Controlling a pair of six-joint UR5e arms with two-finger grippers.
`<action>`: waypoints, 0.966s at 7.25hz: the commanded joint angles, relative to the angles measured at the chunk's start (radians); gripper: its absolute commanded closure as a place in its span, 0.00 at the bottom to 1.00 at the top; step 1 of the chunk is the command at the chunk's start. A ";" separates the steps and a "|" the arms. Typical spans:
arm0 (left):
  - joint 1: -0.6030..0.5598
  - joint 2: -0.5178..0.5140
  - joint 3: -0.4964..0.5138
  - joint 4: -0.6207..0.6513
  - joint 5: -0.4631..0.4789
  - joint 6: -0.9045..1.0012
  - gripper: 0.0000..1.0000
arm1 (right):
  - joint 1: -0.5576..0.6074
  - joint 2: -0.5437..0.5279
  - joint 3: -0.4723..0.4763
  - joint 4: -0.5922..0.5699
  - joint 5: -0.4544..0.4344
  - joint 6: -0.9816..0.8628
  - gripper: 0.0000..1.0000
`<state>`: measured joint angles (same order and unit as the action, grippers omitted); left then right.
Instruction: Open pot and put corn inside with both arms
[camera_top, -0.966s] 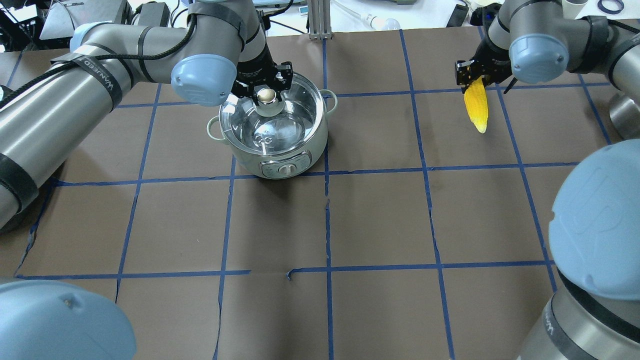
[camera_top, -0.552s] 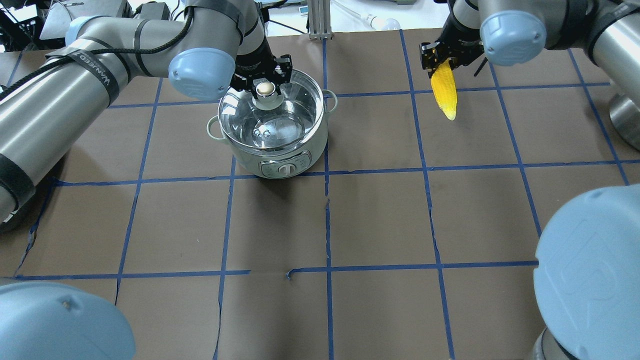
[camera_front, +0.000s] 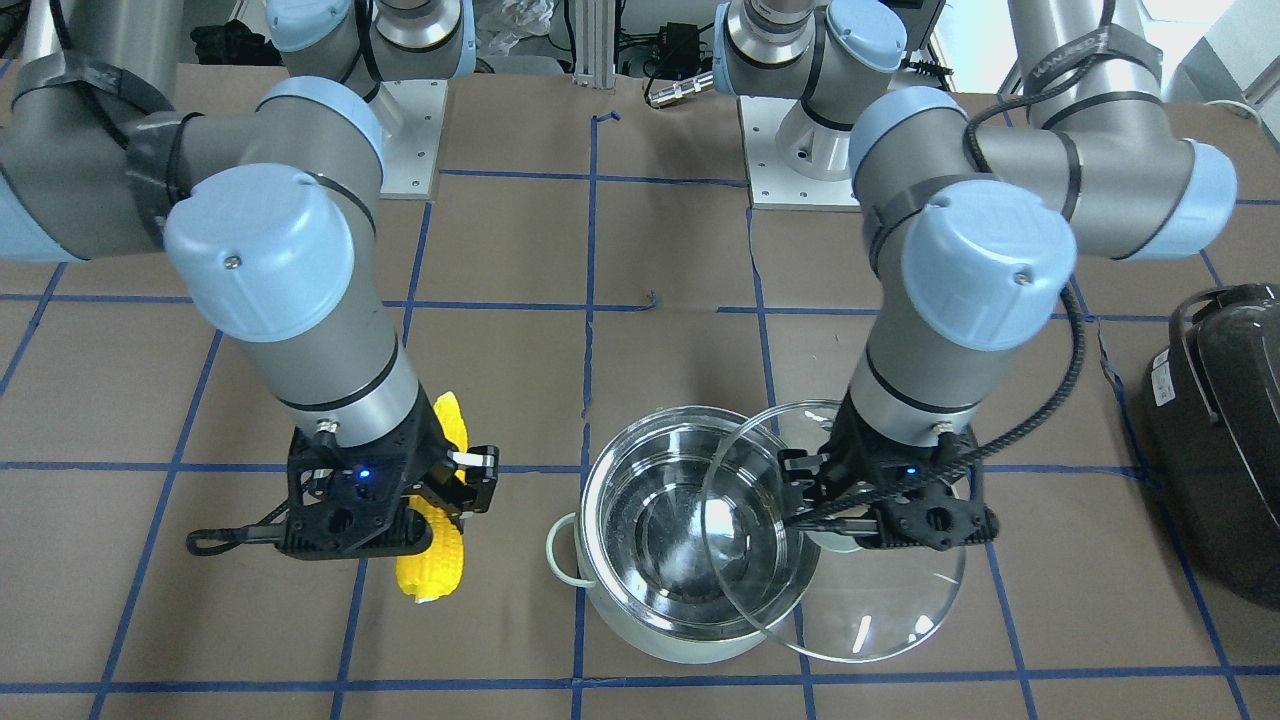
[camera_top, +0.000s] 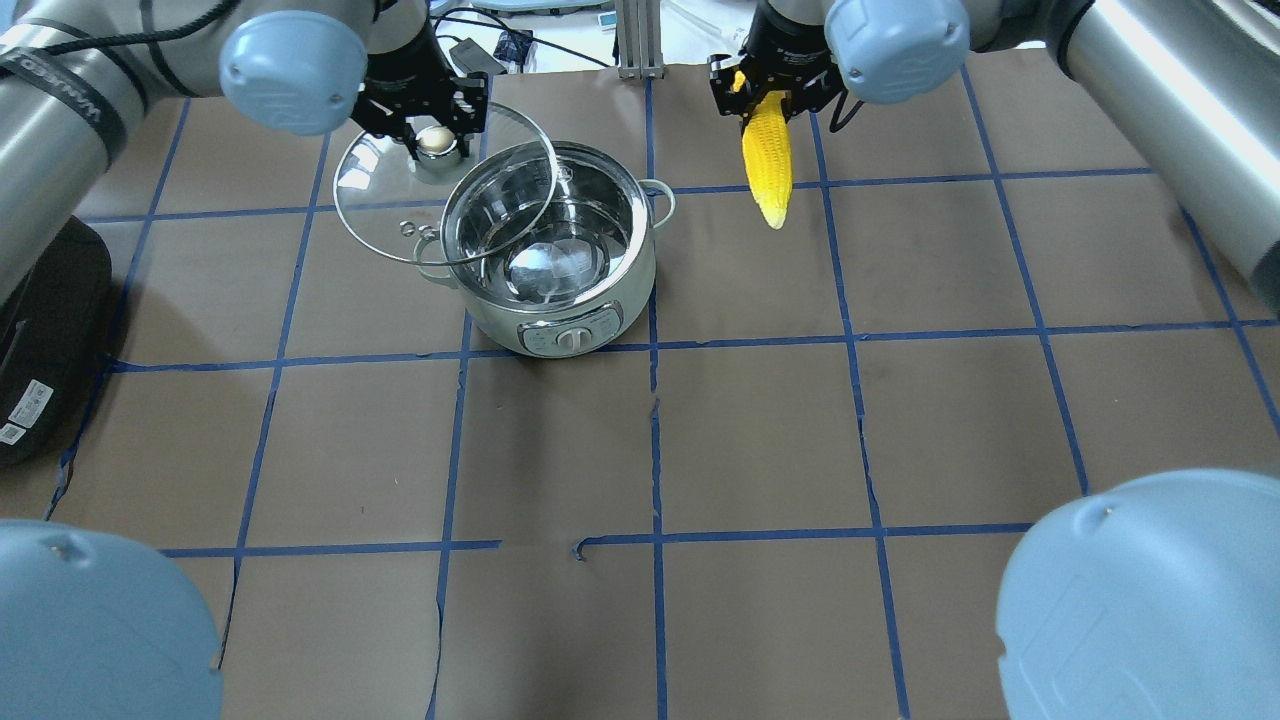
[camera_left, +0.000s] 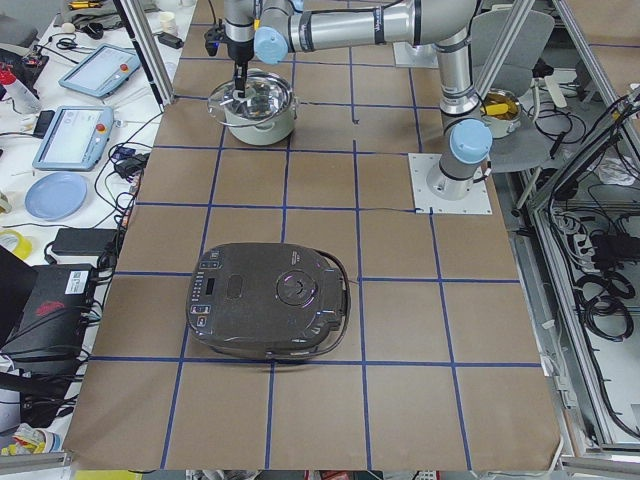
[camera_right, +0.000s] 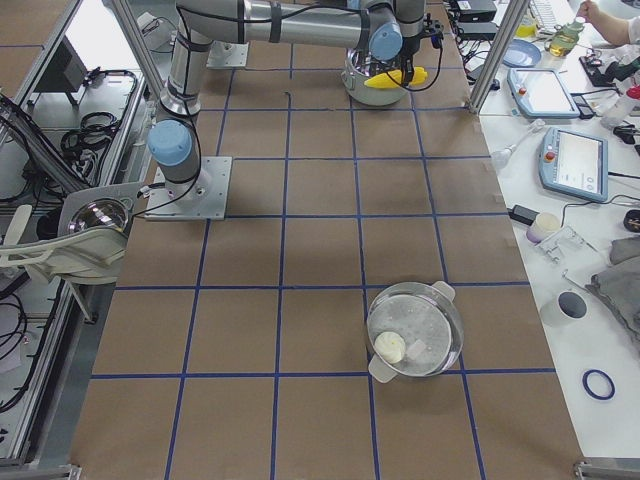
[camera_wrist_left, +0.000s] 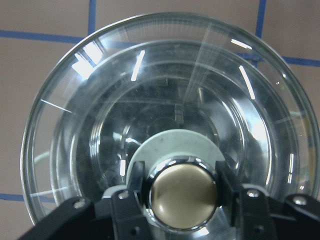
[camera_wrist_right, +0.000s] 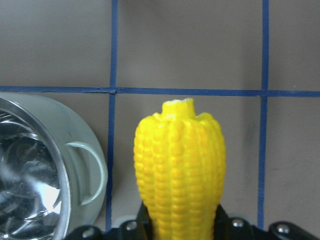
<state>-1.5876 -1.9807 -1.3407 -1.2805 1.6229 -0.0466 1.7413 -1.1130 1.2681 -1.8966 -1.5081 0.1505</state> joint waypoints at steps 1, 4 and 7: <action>0.162 0.011 -0.037 -0.031 -0.005 0.223 1.00 | 0.134 0.019 -0.054 0.002 -0.026 0.191 0.79; 0.345 0.013 -0.206 0.129 -0.035 0.522 1.00 | 0.259 0.174 -0.258 0.017 -0.015 0.451 0.78; 0.449 0.014 -0.464 0.419 -0.165 0.623 1.00 | 0.285 0.229 -0.283 0.016 -0.021 0.477 0.69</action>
<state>-1.1812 -1.9672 -1.7022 -0.9662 1.5216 0.5493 2.0144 -0.9036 0.9914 -1.8797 -1.5260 0.6192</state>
